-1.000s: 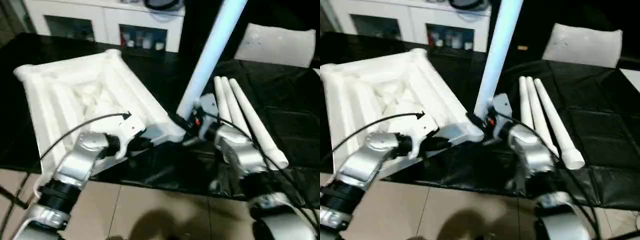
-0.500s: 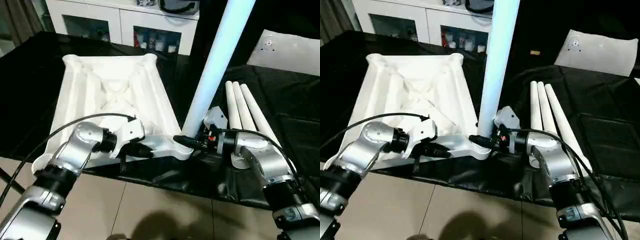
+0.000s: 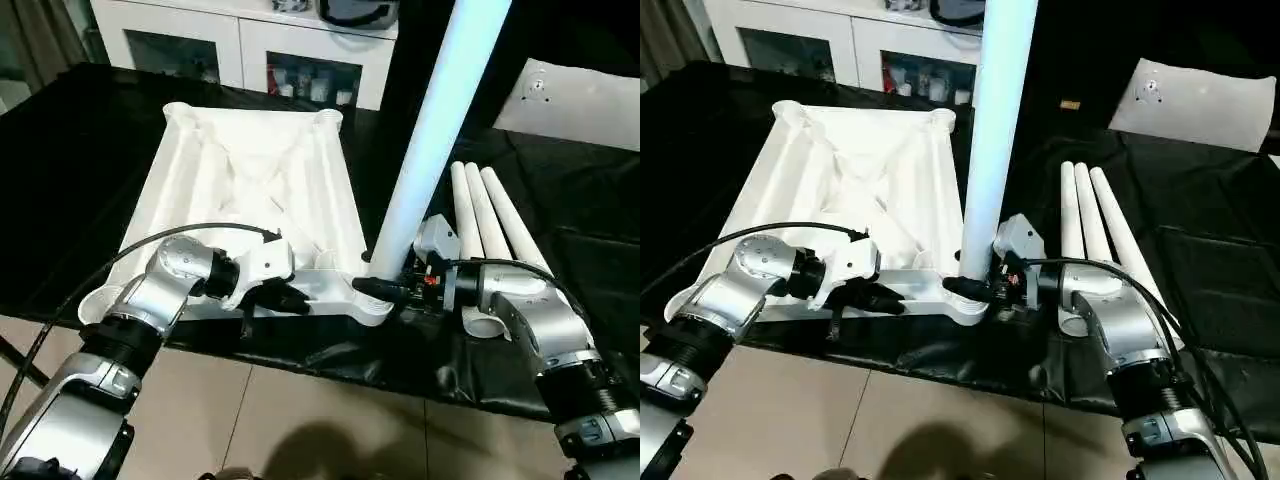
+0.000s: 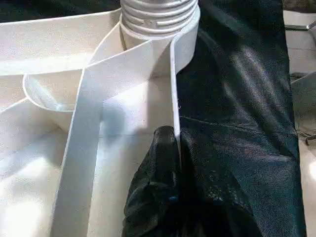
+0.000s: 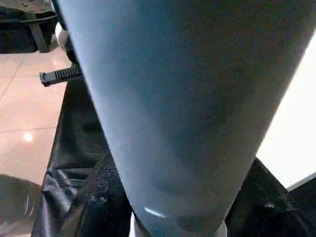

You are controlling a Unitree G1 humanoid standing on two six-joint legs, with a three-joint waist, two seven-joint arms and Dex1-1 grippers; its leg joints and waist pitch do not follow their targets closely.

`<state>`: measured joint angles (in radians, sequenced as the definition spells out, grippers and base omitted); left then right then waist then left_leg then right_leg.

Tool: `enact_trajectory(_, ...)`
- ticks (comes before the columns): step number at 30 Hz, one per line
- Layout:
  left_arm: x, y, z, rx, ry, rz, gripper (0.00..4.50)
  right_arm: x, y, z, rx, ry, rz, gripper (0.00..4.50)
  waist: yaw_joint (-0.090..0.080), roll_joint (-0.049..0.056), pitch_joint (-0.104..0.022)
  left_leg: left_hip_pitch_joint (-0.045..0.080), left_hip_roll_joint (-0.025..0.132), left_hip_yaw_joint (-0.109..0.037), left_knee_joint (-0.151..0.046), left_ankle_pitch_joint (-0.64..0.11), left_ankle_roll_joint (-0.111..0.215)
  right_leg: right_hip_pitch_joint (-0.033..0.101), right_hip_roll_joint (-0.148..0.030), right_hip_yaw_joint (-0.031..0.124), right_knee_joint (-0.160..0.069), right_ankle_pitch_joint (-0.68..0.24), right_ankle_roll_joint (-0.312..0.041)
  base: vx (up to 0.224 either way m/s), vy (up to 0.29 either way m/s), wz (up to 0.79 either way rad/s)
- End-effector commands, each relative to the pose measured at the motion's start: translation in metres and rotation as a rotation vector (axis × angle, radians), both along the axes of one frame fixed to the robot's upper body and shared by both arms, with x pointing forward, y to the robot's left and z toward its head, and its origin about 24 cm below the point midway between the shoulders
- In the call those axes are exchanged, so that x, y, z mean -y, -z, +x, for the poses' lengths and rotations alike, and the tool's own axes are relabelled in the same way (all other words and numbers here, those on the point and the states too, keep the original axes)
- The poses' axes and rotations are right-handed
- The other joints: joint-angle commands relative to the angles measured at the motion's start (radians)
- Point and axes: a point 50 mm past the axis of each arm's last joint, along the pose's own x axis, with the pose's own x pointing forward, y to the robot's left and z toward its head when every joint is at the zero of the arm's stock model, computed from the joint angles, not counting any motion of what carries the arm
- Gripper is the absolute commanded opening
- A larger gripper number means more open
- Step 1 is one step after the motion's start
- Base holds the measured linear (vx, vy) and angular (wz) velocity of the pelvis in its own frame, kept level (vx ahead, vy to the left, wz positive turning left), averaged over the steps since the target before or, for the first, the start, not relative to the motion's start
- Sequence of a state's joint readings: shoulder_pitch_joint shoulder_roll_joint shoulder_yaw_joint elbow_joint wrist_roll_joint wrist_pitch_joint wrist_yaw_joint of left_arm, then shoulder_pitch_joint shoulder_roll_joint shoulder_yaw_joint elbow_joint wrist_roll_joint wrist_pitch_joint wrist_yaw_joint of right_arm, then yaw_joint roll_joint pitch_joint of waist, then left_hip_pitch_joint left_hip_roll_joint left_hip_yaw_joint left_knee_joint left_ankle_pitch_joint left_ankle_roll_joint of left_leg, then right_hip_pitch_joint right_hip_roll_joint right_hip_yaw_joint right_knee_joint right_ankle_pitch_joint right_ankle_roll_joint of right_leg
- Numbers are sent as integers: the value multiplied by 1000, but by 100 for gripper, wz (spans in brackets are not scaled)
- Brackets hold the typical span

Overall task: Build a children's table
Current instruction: Insert table leg to table base

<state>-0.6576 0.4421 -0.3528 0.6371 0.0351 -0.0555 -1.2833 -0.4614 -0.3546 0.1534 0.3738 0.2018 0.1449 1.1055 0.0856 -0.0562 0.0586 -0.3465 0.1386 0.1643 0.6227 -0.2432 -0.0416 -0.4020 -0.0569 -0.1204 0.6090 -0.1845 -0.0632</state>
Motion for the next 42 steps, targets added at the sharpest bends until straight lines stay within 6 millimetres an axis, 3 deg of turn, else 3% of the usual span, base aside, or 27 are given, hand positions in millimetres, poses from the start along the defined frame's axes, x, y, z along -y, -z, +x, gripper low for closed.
enact_trajectory(1, 17, -20, 5, 97, 77, -32, 0, -3, 36, -11, -233, 44, 25, 192, -13, 13, -38, 1, 110, -40, -91, -95, 78, 58, -131, 89, -95, -311, -135, 0, 0, 0)
enact_trajectory(3, 17, -16, 2, 88, 84, -29, 0, -3, 34, -8, -251, 97, 78, 192, -16, 14, -31, 2, 108, -39, -93, -122, 70, 57, -132, 90, -103, -370, -122, 0, 0, 0)
enact_trajectory(7, 16, -14, 1, 83, 81, -31, 0, -4, 31, -9, -266, 105, 117, 192, -19, 15, -19, 17, 108, -44, -99, -192, 48, 51, -135, 90, -125, -530, -71, 0, 0, 0)
enact_trajectory(11, 15, -13, 0, 81, 73, -35, 0, -1, 33, -12, -278, 105, 109, 192, -20, 13, -17, 18, 113, -47, -106, -197, 44, 51, -137, 89, -124, -518, -77, 0, 0, 0)
enact_trajectory(15, 15, -12, 0, 82, 70, -37, 0, -1, 35, -14, -279, 95, 94, 192, -20, 13, -21, 15, 119, -45, -109, -139, 53, 56, -139, 94, -112, -392, -115, 0, 0, 0)
enact_trajectory(20, 16, -12, -2, 86, 73, -39, 0, -4, 38, -21, -230, 7, 14, 192, -18, 12, -22, 12, 117, -41, -107, -120, 60, 60, -142, 96, -108, -359, -137, 0, 0, 0)
enact_trajectory(24, 20, -11, -2, 89, 71, -48, 0, -11, 38, -19, -219, 13, 3, 192, -17, 9, -23, 13, 115, -40, -109, -111, 65, 60, -140, 94, -112, -386, -125, 0, 0, 0)
enact_trajectory(28, 21, -12, -1, 91, 41, -62, 0, -13, 39, -15, -216, 51, 14, 192, -18, 10, -18, 17, 115, -42, -112, -162, 49, 55, -142, 93, -125, -481, -103, 0, 0, 0)
enact_trajectory(33, 18, -21, 11, 126, -179, -130, 0, -14, 44, 3, -208, 322, 24, 192, -35, 13, -15, 23, 111, -49, -115, -231, 13, 49, -144, 87, -140, -607, -71, 0, 0, 0)
enact_trajectory(35, 22, -29, 13, 130, -326, -215, 0, -18, 49, 16, -223, 543, 48, 192, -46, 19, -17, 16, 115, -55, -118, -232, -4, 53, -143, 82, -134, -581, -84, 0, 0, 0)
enact_trajectory(36, 23, -30, 13, 129, -345, -225, 0, -19, 49, 18, -228, 576, 53, 192, -54, 17, -19, 13, 120, -59, -120, -238, -15, 58, -147, 82, -131, -573, -88, 0, 0, 0)
enact_trajectory(37, 24, -31, 13, 129, -363, -232, 0, -20, 50, 20, -232, 606, 57, 192, -68, 19, -23, 1, 115, -61, -118, -214, -6, 67, -147, 80, -131, -529, -92, 0, 0, 0)
enact_trajectory(38, 27, -32, 12, 128, -400, -246, 0, -22, 51, 24, -242, 667, 64, 192, -74, 15, -27, 1, 118, -57, -116, -194, -3, 66, -148, 85, -127, -487, -104, 0, 0, 0)
enact_trajectory(39, 34, -34, 9, 125, -447, -261, 0, -29, 51, 29, -253, 727, 77, 192, -86, 16, -28, -3, 122, -57, -115, -170, -2, 67, -151, 89, -113, -417, -142, 0, 0, 0)
enact_trajectory(40, 43, -35, 4, 115, -484, -284, 0, -36, 50, 34, -266, 775, 99, 192, -92, 17, -25, -8, 119, -56, -115, -159, 8, 66, -148, 88, -113, -397, -154, 0, 0, 0)
enact_trajectory(41, 43, -35, 4, 115, -484, -284, 0, -36, 50, 34, -266, 775, 99, 192, -100, 12, -31, -10, 114, -50, -108, -119, 21, 71, -149, 91, -106, -333, -181, 0, 0, 0)
enact_trajectory(42, 60, -37, -5, 92, -543, -333, 0, -51, 46, 39, -264, 801, 112, 192, -102, 4, -40, -11, 111, -42, -101, -74, 44, 74, -146, 93, -98, -272, -196, 0, 0, 0)
